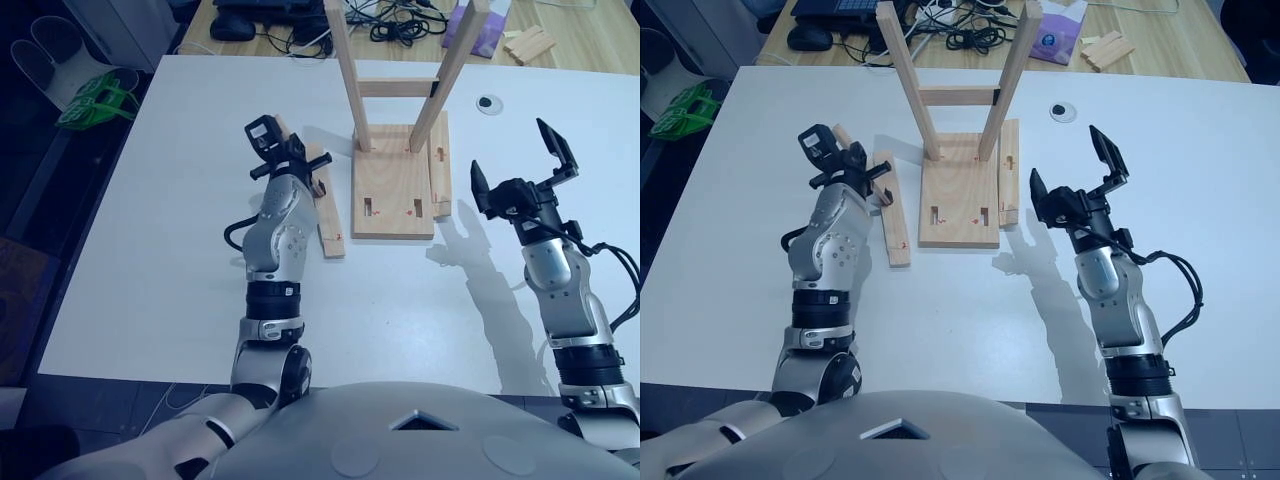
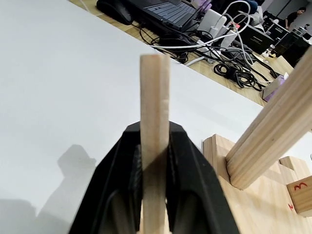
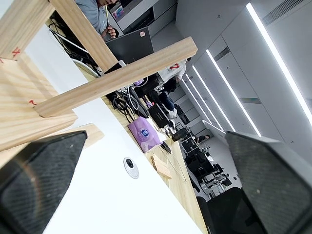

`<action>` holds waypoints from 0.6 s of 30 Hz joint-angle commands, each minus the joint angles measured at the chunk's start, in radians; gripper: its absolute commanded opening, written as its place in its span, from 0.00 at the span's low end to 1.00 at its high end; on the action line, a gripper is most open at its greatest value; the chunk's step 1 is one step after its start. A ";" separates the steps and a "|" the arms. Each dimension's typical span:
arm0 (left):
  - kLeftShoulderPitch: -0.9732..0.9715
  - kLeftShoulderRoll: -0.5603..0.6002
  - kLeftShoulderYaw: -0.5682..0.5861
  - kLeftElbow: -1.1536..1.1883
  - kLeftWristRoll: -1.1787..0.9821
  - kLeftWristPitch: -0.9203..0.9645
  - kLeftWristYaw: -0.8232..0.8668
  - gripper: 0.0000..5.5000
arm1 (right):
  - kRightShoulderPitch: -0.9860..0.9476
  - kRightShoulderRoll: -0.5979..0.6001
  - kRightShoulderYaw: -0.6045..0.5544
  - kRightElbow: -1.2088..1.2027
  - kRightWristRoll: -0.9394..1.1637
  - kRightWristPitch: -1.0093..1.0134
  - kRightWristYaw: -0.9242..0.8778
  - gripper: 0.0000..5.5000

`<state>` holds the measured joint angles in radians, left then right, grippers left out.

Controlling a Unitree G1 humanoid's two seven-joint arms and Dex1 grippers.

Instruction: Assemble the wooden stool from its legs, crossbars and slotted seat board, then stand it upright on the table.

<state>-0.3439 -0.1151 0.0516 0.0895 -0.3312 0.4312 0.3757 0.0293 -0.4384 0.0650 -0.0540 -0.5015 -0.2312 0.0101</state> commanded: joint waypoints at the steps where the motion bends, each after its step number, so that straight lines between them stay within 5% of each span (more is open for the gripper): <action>1: 0.084 -0.040 -0.097 0.129 0.084 -0.078 -0.094 0.07 | -0.022 -0.017 0.006 0.015 -0.003 -0.008 0.016 0.98; 10: 0.184 0.040 -0.247 0.288 0.242 -0.690 -0.388 0.07 | -0.040 -0.043 0.012 0.050 0.002 -0.040 0.041 0.98; 18: 0.196 0.055 -0.263 0.505 0.404 -0.989 -0.360 0.07 | -0.047 -0.048 0.019 0.051 0.011 -0.050 0.055 0.98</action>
<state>-0.1861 -0.0473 -0.2068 0.5267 0.0461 -0.5551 0.0040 -0.0061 -0.4779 0.0854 -0.0036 -0.4960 -0.2747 0.0552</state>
